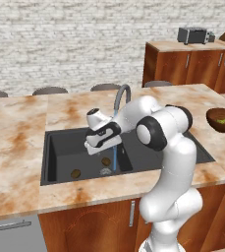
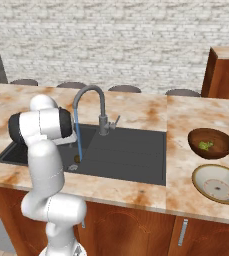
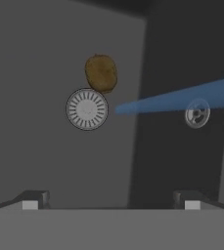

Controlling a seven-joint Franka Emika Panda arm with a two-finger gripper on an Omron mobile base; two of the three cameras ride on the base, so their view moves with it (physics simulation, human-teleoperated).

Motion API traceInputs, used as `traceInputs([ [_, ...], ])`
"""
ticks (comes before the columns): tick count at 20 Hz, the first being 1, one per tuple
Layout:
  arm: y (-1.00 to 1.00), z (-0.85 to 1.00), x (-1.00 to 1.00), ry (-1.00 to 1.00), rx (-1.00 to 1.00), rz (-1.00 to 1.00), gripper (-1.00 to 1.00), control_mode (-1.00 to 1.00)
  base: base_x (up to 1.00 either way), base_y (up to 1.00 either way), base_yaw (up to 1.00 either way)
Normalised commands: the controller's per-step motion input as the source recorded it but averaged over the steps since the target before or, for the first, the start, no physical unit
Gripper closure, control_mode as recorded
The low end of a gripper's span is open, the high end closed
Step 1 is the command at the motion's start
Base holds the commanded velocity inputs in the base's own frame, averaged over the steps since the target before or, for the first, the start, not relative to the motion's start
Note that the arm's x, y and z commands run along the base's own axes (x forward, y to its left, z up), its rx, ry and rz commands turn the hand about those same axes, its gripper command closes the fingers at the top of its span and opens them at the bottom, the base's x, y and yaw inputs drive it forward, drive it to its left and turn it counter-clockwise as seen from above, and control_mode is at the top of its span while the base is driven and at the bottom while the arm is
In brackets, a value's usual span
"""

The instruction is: Pick the kiwis from the sink and place them in one bowl. Place the broccoli in the other bowl. Then turn off the sink faucet.

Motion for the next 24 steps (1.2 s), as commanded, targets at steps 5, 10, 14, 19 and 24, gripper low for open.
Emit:
traceInputs([
  [5, 0.00, -0.02, 0.00, 0.00, 0.00, -0.01, -1.00, -1.00, 0.00, 0.00, 0.00],
  [10, 0.00, -0.21, 0.00, 0.00, -0.01, -0.02, -1.00, -1.00, 0.00, 0.00, 0.00],
  [14, 0.00, -0.29, 0.00, 0.00, 0.00, -0.02, -1.00, -1.00, 0.00, 0.00, 0.00],
  [19, 0.00, -0.16, 0.00, -0.01, 0.00, -0.01, -1.00, -1.00, 0.00, 0.00, 0.00],
  [24, 0.00, -0.05, 0.04, -0.05, 0.00, 0.00, -1.00, -1.00, 0.00, 0.00, 0.00],
])
